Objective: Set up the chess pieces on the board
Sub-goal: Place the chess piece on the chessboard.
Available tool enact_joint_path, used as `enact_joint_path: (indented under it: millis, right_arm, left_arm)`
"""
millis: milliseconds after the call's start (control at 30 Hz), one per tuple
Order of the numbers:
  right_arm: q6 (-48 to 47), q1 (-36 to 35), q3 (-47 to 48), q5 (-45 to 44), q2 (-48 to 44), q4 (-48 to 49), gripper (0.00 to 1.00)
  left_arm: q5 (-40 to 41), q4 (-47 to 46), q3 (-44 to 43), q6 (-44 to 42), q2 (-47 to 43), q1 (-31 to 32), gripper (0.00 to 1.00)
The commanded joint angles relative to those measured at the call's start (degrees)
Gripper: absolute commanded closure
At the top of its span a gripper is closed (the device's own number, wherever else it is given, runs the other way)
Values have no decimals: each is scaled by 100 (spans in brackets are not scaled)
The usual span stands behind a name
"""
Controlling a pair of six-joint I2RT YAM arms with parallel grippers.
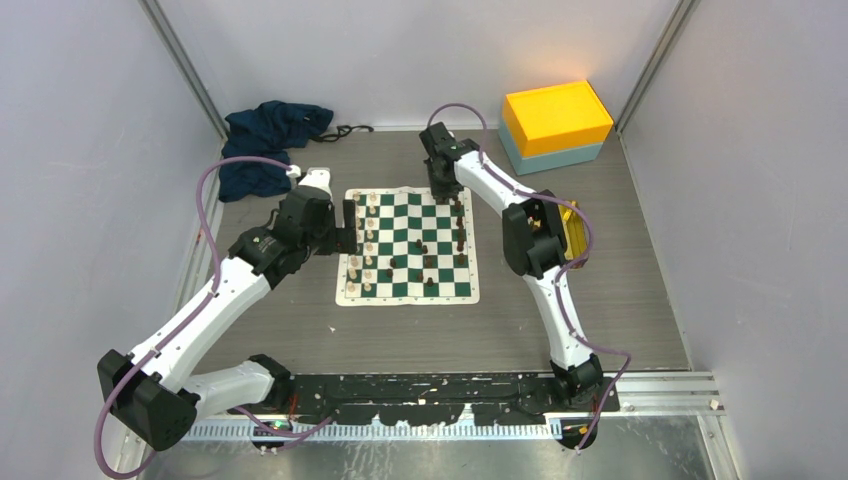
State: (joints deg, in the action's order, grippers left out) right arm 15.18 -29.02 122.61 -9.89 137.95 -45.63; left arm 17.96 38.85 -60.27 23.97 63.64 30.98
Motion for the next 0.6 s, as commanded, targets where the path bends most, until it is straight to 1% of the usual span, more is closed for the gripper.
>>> enact_joint_path:
  millis: [0,200,467,567]
  right_arm:
    - [-38,19,352,-122,0,106,97]
    - [-47,42,517,-110,103,26,97]
    - [-63,81,423,-110,115,19,97]
    - [-70,90,426,-77,134,-9,96]
  left_arm:
    - [67,-78,-30,-23,-47,-31,4]
    - [76,-82,-53,-58,-16,-31,4]
    - [85,-101,-57,-83,34,-32,4]
    - [85,-102,-71,-94,48,-35,4]
